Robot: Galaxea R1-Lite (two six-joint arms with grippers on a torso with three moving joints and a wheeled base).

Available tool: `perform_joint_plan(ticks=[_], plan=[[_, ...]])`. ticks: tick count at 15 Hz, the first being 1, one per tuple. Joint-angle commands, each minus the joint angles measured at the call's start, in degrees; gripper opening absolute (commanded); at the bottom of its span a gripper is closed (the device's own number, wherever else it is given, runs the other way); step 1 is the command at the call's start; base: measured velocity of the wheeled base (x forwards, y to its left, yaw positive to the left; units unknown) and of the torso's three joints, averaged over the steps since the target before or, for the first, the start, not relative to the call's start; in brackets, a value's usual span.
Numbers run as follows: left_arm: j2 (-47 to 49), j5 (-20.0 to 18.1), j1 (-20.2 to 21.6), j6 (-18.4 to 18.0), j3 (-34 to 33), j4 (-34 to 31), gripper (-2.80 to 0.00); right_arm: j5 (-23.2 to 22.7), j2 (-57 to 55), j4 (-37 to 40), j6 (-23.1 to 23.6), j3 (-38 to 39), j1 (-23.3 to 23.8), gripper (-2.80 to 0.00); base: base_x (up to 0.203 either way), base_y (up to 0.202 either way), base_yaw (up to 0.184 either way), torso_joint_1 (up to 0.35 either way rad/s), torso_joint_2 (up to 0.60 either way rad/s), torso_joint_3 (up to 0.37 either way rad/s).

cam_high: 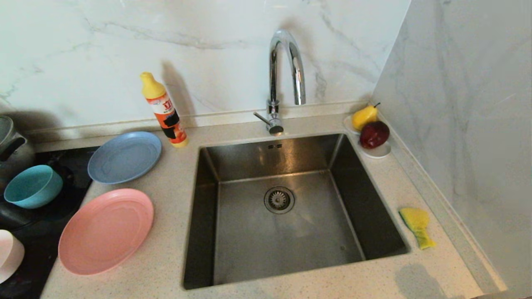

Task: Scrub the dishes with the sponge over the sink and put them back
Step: Place the plate on the plate

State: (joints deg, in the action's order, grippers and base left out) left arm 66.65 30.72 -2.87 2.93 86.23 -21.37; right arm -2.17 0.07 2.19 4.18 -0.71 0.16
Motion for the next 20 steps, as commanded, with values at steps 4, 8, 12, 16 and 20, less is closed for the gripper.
perform_joint_plan(ticks=[4, 8, 12, 16, 20], plan=[[17.3, -17.6, 17.0, 6.1, 5.0, -4.7, -2.8, 0.0, -0.1, 0.0, 0.0, 0.0, -0.1, -2.8, 0.0, 0.0, 0.0, 0.0, 0.0, 0.0], [25.3, -30.2, 24.4, 11.2, 5.3, -7.6, -2.8, 0.0, -0.1, 0.0, 0.0, 0.0, 0.0, -2.8, 0.0, 0.0, 0.0, 0.0, 0.0, 0.0], [32.6, -35.2, 27.3, 14.3, 4.9, -7.8, -2.8, 0.0, -0.1, 0.0, 0.0, 0.0, -0.1, -2.8, 0.0, 0.0, 0.0, 0.0, 0.0, 0.0], [38.5, -36.3, 28.5, 18.4, 4.7, -7.6, 0.0, 0.0, -0.1, 0.0, 0.0, 0.0, -0.1, -2.8, 0.0, 0.0, 0.0, 0.0, 0.0, 0.0], [41.0, -39.7, 28.5, 21.1, 3.2, -7.3, 0.0, 0.0, -0.1, 0.0, 0.0, 0.0, 0.0, -2.8, 0.0, 0.0, 0.0, 0.0, 0.0, 0.0]])
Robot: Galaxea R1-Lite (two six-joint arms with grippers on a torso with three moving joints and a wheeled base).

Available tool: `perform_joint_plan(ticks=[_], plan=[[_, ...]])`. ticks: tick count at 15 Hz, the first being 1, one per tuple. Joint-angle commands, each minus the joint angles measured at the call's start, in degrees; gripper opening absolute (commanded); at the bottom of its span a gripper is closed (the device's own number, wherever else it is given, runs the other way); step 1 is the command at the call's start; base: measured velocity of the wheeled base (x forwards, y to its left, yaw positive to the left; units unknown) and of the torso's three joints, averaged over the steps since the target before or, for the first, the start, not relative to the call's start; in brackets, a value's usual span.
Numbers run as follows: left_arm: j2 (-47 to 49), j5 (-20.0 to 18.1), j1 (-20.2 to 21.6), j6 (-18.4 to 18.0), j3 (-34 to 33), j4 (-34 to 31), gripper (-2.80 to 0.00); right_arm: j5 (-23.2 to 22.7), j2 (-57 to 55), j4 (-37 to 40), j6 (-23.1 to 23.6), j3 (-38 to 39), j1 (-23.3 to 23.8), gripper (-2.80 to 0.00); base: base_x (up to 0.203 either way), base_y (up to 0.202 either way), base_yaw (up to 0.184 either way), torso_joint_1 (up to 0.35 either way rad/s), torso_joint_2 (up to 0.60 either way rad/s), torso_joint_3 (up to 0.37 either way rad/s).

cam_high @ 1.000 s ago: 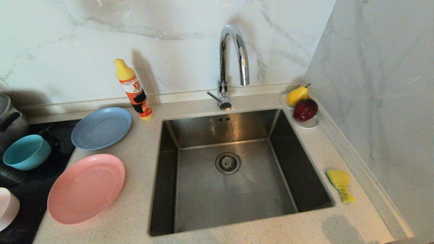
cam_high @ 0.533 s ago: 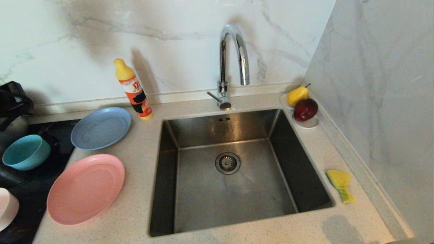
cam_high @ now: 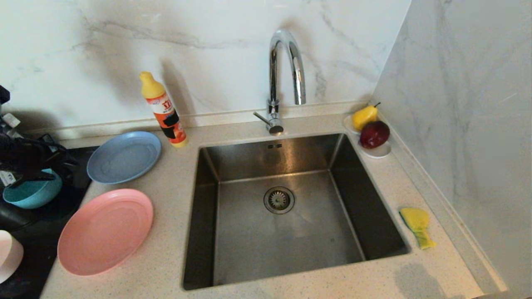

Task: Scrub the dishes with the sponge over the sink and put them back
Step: Place the plate on the plate

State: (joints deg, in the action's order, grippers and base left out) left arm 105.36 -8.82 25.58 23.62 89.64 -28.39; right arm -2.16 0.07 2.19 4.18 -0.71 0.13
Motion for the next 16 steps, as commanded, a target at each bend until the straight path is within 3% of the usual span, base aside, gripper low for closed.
perform_joint_plan(ticks=[1, 6, 16], plan=[[3.1, -0.2, 0.1, 0.9, -0.4, -0.2, 0.0, 0.0, -0.1, 0.0, 0.0, 0.0, 0.0, -2.8, 0.0, 0.0, 0.0, 0.0, 0.0, 0.0], [5.2, -3.0, 1.0, 1.3, -2.3, 0.1, 0.0, 0.0, -0.1, 0.0, 0.0, 0.0, 0.0, -2.8, 0.0, 0.0, 0.0, 0.0, 0.0, 0.0], [8.1, -3.2, 1.1, 2.2, -2.3, 1.5, 0.0, 0.0, -0.1, 0.0, 0.0, 0.0, 0.0, -2.8, 0.0, 0.0, 0.0, 0.0, 0.0, 0.0]])
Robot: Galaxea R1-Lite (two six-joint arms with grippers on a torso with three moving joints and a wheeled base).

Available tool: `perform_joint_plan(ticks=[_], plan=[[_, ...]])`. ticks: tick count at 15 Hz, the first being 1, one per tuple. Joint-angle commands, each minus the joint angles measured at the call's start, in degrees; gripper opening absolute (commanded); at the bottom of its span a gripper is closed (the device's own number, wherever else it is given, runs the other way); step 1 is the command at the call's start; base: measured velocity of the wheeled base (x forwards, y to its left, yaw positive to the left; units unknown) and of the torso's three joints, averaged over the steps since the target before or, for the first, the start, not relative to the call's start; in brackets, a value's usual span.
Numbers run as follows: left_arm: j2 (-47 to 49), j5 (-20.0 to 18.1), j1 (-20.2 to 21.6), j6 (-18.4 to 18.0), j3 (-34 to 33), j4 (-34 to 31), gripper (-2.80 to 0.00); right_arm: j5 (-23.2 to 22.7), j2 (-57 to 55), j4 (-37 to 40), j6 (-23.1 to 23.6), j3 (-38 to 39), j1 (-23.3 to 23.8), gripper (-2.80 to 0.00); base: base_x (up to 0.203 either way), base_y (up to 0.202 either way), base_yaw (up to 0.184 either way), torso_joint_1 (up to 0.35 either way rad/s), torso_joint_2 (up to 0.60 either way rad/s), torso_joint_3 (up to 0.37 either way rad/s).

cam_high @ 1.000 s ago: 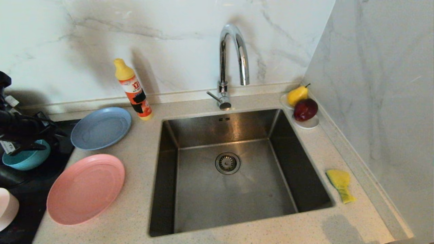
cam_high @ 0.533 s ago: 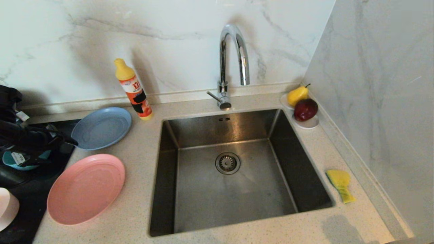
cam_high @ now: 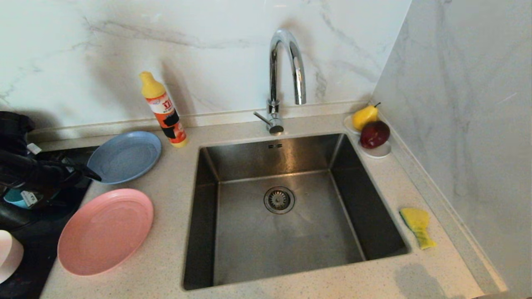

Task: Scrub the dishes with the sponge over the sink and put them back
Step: Place the plate on the plate

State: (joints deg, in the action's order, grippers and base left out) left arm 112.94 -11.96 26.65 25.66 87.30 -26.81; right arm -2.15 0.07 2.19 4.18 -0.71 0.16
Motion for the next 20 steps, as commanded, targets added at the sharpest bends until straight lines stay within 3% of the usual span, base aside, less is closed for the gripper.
perform_joint_plan(ticks=[1, 4, 13, 20], plan=[[0.8, -0.1, 0.0, 0.3, 0.2, 0.1, 0.0, -0.1, -0.1, 0.0, 0.0, 0.0, 0.0, -2.8, 0.0, 0.0, 0.0, 0.0, 0.0, 0.0], [2.4, 0.2, -0.1, 3.2, 0.8, 2.8, 0.0, -0.1, -0.1, 0.0, 0.0, 0.0, 0.0, -2.8, 0.0, 0.0, 0.0, 0.0, 0.0, 0.0], [4.2, 0.7, -3.3, 7.7, 5.5, 2.3, 0.0, -0.1, -0.1, 0.0, 0.0, 0.0, -0.1, -2.8, 0.0, 0.0, 0.0, 0.0, 0.0, 0.0], [7.7, 3.6, -4.2, 8.9, 10.0, 1.1, 0.0, -0.1, -0.1, 0.0, 0.0, 0.0, 0.0, -2.8, 0.0, 0.0, 0.0, 0.0, 0.0, 0.0]])
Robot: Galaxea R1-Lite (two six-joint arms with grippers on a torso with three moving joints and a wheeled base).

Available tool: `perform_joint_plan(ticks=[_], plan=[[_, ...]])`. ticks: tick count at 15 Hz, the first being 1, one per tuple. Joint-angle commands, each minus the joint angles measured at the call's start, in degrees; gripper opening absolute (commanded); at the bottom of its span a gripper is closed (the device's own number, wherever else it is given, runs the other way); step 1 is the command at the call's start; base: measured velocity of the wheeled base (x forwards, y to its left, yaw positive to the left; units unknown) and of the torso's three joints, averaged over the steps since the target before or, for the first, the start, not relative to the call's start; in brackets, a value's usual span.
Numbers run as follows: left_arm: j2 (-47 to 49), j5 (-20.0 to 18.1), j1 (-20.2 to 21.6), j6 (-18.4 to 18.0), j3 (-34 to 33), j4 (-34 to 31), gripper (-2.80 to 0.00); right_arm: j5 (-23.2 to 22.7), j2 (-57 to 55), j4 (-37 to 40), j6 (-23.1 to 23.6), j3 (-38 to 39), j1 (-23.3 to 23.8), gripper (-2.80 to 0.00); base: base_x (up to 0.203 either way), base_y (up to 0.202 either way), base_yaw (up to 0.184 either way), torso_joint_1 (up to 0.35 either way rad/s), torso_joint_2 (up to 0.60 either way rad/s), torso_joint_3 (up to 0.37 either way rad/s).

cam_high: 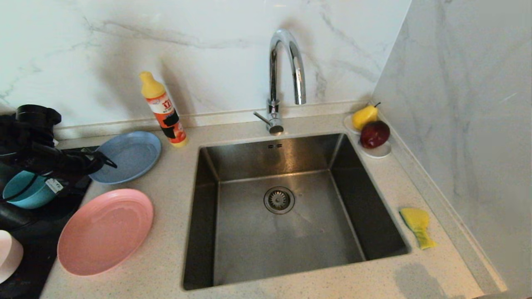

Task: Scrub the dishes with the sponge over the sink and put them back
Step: Place the plate on the plate

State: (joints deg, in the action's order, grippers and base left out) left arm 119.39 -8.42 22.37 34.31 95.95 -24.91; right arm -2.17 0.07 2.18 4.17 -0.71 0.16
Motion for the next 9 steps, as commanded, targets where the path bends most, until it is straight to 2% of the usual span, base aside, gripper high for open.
perform_joint_plan(ticks=[1, 9], plan=[[1.5, 0.1, 0.0, 0.2, 2.1, -1.7, 0.0, 0.0, -0.1, 0.0, 0.1, 0.0, 0.0, -2.8, 0.0, 0.0, 0.0, 0.0, 0.0, 0.0], [3.1, 0.1, 0.0, 0.3, 3.4, -2.3, 0.0, 0.0, -0.1, 0.0, 0.1, 0.0, -0.1, -2.8, 0.0, 0.0, 0.0, 0.0, 0.0, 0.0]])
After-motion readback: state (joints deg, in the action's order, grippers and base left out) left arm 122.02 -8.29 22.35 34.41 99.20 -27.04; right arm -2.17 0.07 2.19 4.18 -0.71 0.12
